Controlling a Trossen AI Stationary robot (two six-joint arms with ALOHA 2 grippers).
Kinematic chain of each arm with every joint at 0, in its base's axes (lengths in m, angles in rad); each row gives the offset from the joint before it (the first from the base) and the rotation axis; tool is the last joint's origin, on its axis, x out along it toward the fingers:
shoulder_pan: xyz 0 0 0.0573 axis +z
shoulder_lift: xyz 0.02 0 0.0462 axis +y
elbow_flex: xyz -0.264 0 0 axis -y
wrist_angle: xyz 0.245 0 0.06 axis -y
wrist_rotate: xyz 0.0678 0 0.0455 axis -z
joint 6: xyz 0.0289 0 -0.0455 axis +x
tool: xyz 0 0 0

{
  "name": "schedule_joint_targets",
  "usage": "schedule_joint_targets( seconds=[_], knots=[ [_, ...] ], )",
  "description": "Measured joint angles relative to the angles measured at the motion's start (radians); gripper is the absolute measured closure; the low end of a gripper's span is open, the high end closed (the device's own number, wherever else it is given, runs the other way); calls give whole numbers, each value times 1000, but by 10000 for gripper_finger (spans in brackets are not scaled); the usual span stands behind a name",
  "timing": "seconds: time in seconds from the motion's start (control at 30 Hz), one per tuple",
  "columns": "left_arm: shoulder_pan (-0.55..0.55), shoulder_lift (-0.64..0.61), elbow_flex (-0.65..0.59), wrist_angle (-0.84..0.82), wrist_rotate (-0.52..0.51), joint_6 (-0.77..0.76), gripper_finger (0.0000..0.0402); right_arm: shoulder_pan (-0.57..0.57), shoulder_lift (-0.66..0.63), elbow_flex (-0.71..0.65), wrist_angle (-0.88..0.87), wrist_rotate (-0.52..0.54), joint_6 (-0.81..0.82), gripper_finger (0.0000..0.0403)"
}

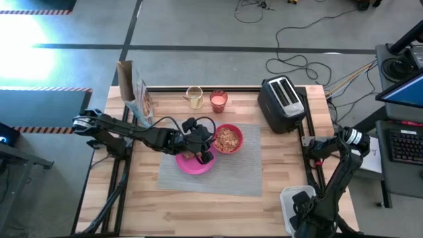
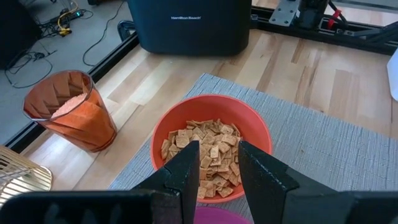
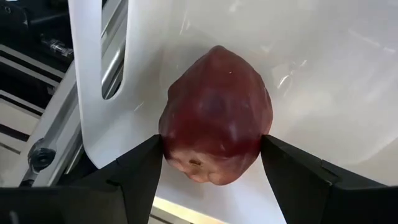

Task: Arrange a breakfast setting
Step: Put the apple on the gray placemat to the bottom right of the pink plate and red bowl

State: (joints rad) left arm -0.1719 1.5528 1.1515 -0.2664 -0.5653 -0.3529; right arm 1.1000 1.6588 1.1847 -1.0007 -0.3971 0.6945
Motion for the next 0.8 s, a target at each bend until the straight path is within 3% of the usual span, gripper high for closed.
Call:
schedule_joint_targets(
  seconds=[0.43, 0.8],
  knots=[
    [0, 0, 0, -11, 0, 0, 307, 0, 2, -7, 12, 16, 21, 153],
    [0, 0, 0, -11, 0, 0, 307, -1, 4, -4, 13, -14, 4, 219]
  ],
)
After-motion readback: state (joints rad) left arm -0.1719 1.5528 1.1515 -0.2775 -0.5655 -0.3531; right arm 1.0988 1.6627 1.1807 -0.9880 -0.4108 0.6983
